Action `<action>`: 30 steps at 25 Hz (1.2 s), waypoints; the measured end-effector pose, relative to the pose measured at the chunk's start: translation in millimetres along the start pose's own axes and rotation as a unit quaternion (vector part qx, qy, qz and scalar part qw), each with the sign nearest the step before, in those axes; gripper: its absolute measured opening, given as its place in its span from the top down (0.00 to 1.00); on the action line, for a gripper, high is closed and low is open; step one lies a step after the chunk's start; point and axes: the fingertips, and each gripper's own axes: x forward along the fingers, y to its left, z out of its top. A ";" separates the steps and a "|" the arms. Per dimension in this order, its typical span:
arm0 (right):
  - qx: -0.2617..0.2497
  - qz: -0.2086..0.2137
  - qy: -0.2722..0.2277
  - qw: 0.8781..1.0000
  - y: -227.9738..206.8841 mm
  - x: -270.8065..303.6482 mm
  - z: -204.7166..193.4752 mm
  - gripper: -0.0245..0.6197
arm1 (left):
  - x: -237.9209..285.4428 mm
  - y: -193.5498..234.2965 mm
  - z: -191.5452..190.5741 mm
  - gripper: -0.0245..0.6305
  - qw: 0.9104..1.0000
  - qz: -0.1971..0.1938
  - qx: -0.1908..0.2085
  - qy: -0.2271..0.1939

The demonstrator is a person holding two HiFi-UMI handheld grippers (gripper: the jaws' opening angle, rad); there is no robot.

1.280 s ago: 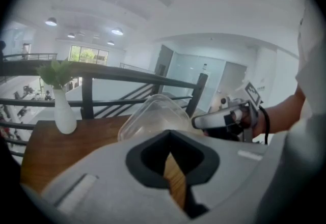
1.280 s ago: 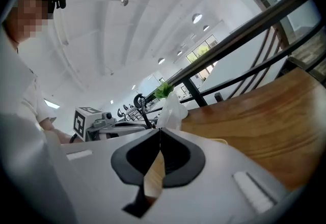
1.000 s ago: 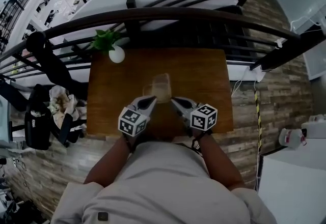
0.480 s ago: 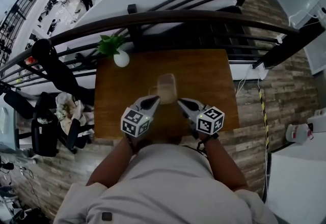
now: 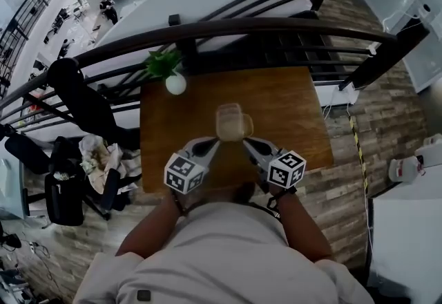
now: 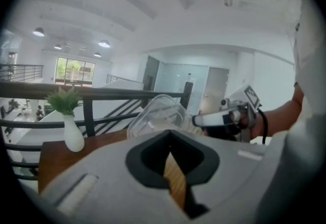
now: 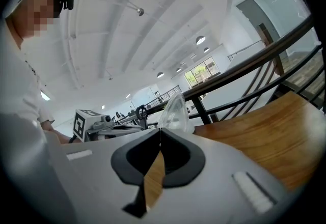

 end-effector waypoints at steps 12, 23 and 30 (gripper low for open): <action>-0.008 -0.027 -0.036 0.999 132.5 33.6 -59.4 0.95 | -144.9 2.8 -38.4 0.96 0.999 -0.040 0.022 -0.011; -0.031 -0.050 -0.035 0.998 189.1 12.2 -84.7 0.95 | -186.1 -28.4 -40.1 0.96 0.996 -0.073 0.029 -0.032; -0.030 -0.054 -0.028 0.998 194.2 0.3 -91.8 0.95 | -183.3 -37.7 -47.5 0.96 0.997 -0.074 0.016 -0.030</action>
